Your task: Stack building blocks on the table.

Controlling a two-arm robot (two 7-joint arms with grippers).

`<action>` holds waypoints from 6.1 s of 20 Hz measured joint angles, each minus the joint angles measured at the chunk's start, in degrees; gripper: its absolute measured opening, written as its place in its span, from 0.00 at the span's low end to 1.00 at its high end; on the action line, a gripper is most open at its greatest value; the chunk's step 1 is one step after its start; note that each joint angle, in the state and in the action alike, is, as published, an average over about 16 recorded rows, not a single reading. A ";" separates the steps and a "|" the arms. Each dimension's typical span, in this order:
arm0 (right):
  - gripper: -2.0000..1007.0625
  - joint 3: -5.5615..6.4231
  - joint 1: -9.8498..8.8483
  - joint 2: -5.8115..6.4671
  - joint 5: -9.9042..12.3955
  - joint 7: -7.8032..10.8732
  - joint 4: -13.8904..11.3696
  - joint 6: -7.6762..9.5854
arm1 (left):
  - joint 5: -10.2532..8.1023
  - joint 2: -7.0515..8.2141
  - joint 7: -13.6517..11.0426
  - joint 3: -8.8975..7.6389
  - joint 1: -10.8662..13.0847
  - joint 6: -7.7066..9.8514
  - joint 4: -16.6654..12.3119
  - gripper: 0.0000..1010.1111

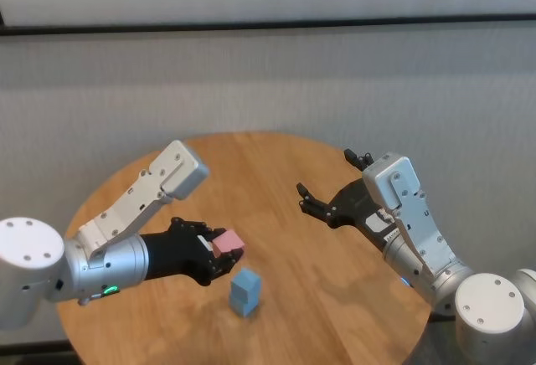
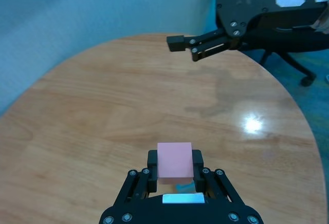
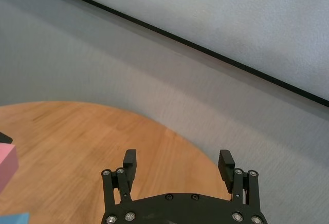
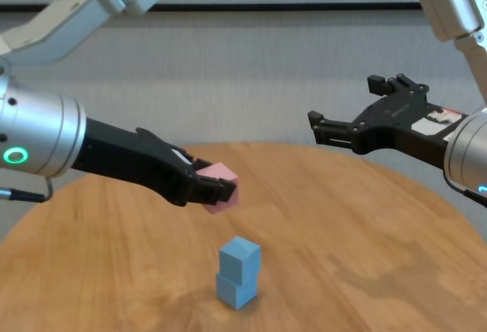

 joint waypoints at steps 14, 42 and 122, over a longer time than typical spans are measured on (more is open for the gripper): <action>1.00 0.00 0.00 0.00 0.00 0.00 0.00 0.00 | -1.22 -0.25 -1.98 4.22 -3.98 1.37 4.08 0.39; 1.00 0.00 0.00 0.00 0.00 0.00 0.00 0.00 | -3.70 -0.79 -1.88 9.03 -7.80 1.65 8.14 0.39; 1.00 0.00 0.00 0.01 0.00 0.00 0.00 0.00 | -17.05 -1.59 18.80 -8.70 6.33 -18.13 -1.66 0.99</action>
